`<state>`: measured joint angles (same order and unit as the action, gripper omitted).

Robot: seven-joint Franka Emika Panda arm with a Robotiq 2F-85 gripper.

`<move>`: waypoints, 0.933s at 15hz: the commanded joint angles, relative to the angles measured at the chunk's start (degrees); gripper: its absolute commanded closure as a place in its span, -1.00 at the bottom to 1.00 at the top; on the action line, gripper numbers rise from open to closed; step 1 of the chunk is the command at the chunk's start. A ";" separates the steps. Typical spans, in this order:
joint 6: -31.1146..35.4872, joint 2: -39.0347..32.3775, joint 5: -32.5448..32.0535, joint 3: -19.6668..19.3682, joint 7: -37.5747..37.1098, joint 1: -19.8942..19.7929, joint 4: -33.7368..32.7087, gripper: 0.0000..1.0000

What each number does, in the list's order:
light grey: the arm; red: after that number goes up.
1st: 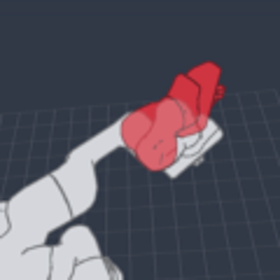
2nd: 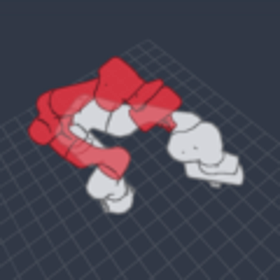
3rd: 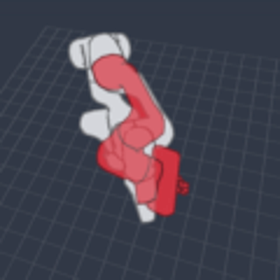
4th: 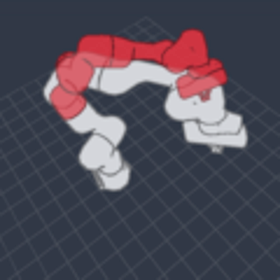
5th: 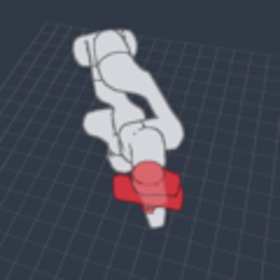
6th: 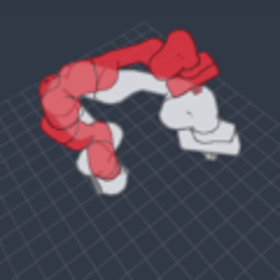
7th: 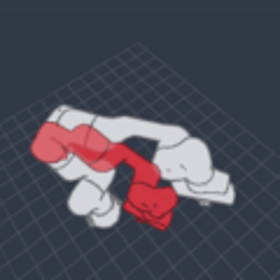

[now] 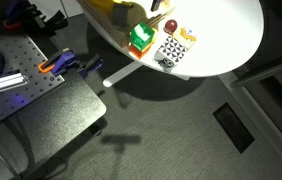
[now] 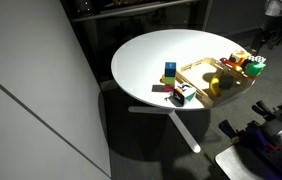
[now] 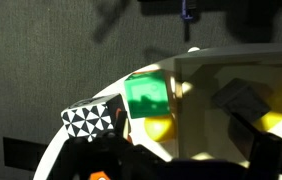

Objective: Put the green block in the crate

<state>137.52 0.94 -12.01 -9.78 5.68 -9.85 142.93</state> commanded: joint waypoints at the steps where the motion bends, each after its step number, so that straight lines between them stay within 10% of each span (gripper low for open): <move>1: 2.54 -1.64 -1.32 -0.75 -0.94 -0.73 0.33 -1.00; 14: 14.78 -8.58 -0.61 -1.97 1.16 -1.05 0.89 -1.00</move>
<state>150.32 -6.74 -12.01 -11.34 5.79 -10.41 143.61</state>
